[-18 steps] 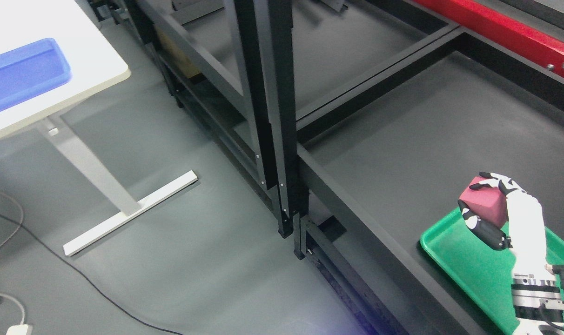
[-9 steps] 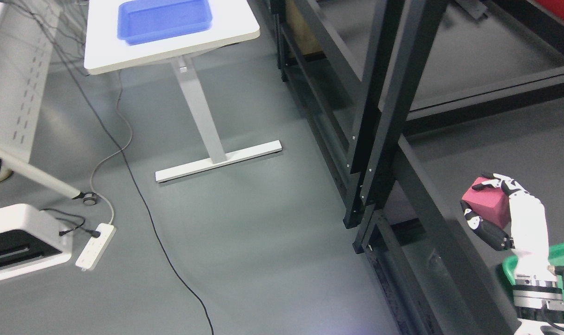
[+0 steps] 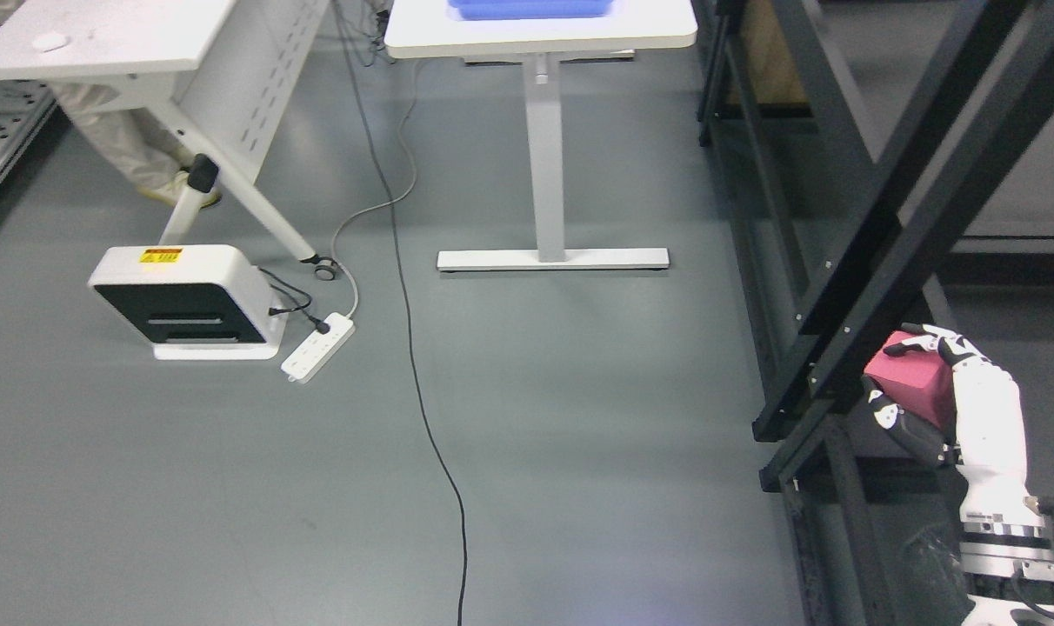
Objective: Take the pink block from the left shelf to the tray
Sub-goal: 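Carry the pink cube in the right hand while turning to the blue tray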
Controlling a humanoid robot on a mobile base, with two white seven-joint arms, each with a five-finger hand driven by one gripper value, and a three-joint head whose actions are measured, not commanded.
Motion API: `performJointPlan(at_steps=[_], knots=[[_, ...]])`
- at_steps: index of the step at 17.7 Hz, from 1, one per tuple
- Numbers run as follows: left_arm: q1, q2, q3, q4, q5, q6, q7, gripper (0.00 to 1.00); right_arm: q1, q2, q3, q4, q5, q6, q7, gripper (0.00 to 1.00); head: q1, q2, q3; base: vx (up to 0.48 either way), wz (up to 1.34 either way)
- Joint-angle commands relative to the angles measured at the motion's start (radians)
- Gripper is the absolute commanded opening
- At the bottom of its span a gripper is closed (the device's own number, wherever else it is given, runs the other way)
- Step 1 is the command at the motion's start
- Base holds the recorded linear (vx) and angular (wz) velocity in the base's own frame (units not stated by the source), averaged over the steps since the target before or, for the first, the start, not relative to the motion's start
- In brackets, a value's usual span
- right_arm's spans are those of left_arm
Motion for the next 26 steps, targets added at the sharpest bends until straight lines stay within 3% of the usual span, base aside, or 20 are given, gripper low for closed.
performJointPlan(at_steps=[1, 12, 26], knots=[[0.009, 0.017, 0.0, 0.0, -0.002, -0.001, 0.001, 1.0, 0.0, 0.0, -0.002, 0.0, 0.0, 0.0, 0.0, 0.03, 0.0, 0.0, 0.0, -0.123, 0.56], [0.009, 0.017, 0.0, 0.0, -0.002, -0.001, 0.001, 1.0, 0.0, 0.0, 0.0, 0.0, 0.0, 0.0, 0.0, 0.03, 0.0, 0.0, 0.0, -0.055, 0.28], [0.009, 0.017, 0.0, 0.0, -0.002, -0.001, 0.001, 1.0, 0.0, 0.0, 0.003, 0.0, -0.003, 0.0, 0.002, 0.03, 0.0, 0.0, 0.0, 0.105, 0.13]])
